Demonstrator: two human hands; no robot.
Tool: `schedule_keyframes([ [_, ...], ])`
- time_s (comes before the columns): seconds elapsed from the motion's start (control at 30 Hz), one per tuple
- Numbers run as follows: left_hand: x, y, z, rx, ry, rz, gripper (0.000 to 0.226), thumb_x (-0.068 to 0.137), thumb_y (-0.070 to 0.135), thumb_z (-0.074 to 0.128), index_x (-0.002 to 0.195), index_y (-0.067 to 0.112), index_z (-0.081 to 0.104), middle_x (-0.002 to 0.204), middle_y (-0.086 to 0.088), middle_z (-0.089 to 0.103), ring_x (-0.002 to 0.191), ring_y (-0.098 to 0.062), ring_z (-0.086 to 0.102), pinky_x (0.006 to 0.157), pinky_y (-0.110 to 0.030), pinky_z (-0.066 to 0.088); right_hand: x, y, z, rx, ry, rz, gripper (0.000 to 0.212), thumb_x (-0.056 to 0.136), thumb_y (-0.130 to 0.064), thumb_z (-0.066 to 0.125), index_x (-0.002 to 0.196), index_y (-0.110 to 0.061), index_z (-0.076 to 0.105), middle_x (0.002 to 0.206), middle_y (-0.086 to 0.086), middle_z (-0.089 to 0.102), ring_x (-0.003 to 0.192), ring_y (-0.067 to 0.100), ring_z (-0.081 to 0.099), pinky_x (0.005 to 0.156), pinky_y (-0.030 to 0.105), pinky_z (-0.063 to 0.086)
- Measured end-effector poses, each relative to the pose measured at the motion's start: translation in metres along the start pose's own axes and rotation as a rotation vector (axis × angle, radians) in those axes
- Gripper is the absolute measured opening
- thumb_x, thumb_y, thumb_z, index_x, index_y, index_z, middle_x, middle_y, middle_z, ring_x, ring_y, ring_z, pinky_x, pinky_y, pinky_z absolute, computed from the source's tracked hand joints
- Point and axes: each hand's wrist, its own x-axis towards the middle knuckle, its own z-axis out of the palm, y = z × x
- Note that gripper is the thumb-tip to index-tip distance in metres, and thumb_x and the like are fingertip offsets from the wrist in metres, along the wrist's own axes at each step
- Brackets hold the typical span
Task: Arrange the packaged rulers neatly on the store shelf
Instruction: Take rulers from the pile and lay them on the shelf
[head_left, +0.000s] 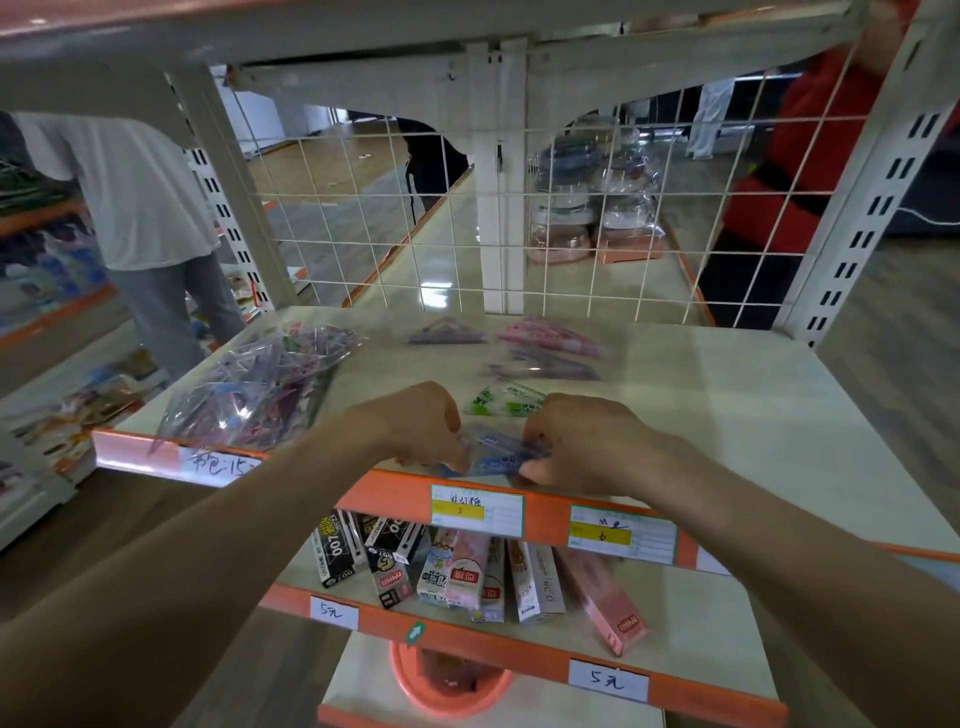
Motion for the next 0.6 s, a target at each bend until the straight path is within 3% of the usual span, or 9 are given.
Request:
schedule_keyframes([
  [0.27,0.005,0.0,0.004,0.057,0.065,0.028,0.028,0.079,0.029,0.072,0.094,0.015,0.053,0.097,-0.006,0.054,0.086,-0.02,0.052,0.078,-0.03,0.045,0.004,-0.001,-0.001,-0.032,-0.042,0.032,0.031,0.086,-0.041,0.056,0.106,-0.02,0.065,0.103,0.0,0.065,0.093,0.019,0.061,0.08,0.035,0.052],
  [0.33,0.004,-0.001,0.003,0.051,0.062,0.022,0.035,0.08,0.032,0.071,0.107,0.015,0.057,0.111,-0.007,0.057,0.095,-0.019,0.054,0.084,-0.032,0.046,0.006,0.0,-0.004,-0.047,-0.074,0.033,0.035,0.087,-0.045,0.055,0.112,-0.021,0.063,0.109,-0.001,0.063,0.098,0.019,0.059,0.084,0.035,0.051],
  [0.43,-0.002,-0.011,-0.006,0.003,0.117,-0.015,0.058,0.082,0.036,0.069,0.132,0.015,0.048,0.127,-0.002,0.051,0.098,-0.015,0.05,0.084,-0.026,0.044,0.013,0.0,-0.012,-0.038,-0.049,0.03,0.044,0.088,-0.051,0.052,0.122,-0.023,0.057,0.121,-0.004,0.057,0.111,0.018,0.054,0.087,0.031,0.045],
  [0.6,-0.015,-0.049,-0.031,-0.126,0.253,-0.092,0.047,0.081,0.036,0.07,0.123,0.02,0.054,0.113,-0.002,0.059,0.094,-0.019,0.061,0.086,-0.032,0.052,0.036,-0.018,-0.023,0.097,0.104,-0.015,0.033,0.09,-0.042,0.052,0.118,-0.028,0.062,0.118,-0.004,0.062,0.106,0.016,0.057,0.079,0.026,0.042],
])
